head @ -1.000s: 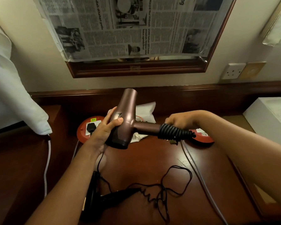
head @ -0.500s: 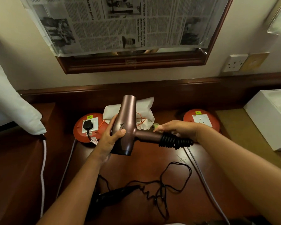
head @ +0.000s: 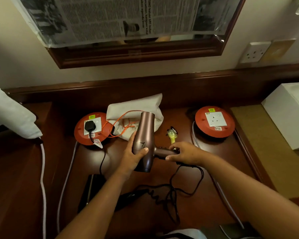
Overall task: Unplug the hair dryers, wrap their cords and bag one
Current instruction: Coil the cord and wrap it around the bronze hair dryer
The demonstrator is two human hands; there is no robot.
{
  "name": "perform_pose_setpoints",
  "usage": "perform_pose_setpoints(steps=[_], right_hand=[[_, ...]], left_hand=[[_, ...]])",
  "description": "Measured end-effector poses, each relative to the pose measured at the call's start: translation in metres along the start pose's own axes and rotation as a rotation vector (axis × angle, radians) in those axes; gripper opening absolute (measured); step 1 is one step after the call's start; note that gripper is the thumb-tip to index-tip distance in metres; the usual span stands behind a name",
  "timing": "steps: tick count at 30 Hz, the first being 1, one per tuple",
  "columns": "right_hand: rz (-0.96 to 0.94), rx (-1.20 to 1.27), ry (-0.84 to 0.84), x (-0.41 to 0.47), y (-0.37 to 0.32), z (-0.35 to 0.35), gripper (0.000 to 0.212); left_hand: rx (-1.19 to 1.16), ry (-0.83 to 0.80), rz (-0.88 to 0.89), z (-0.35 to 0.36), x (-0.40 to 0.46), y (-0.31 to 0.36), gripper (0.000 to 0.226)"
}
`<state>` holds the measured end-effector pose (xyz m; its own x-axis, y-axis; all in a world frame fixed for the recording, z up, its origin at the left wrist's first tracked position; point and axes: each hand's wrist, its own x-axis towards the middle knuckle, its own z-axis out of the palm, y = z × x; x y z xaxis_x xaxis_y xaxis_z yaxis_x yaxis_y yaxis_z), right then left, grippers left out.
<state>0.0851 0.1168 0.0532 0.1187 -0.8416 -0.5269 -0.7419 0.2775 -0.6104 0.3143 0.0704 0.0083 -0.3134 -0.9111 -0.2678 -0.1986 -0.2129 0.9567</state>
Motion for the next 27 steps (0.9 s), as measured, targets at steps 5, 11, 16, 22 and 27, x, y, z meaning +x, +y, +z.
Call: perform_pose_setpoints(steps=[5, 11, 16, 22, 27], right_hand=[[-0.023, -0.129, -0.011, 0.020, 0.021, 0.012, 0.035], [0.055, -0.179, -0.024, 0.044, 0.041, 0.028, 0.032], [0.055, -0.228, 0.005, 0.057, 0.055, 0.040, 0.034], [0.002, -0.344, -0.027, 0.075, 0.070, 0.034, 0.039], [-0.017, -0.426, -0.022, 0.086, 0.074, 0.030, 0.035]], left_hand=[[0.033, 0.051, -0.029, 0.019, 0.000, -0.017, 0.079], [0.067, 0.036, -0.142, 0.027, 0.011, -0.041, 0.082], [0.062, 0.067, -0.190, 0.032, 0.015, -0.055, 0.083], [0.065, 0.127, -0.239, 0.044, 0.019, -0.069, 0.082], [0.081, 0.193, -0.311, 0.056, 0.018, -0.076, 0.081]])
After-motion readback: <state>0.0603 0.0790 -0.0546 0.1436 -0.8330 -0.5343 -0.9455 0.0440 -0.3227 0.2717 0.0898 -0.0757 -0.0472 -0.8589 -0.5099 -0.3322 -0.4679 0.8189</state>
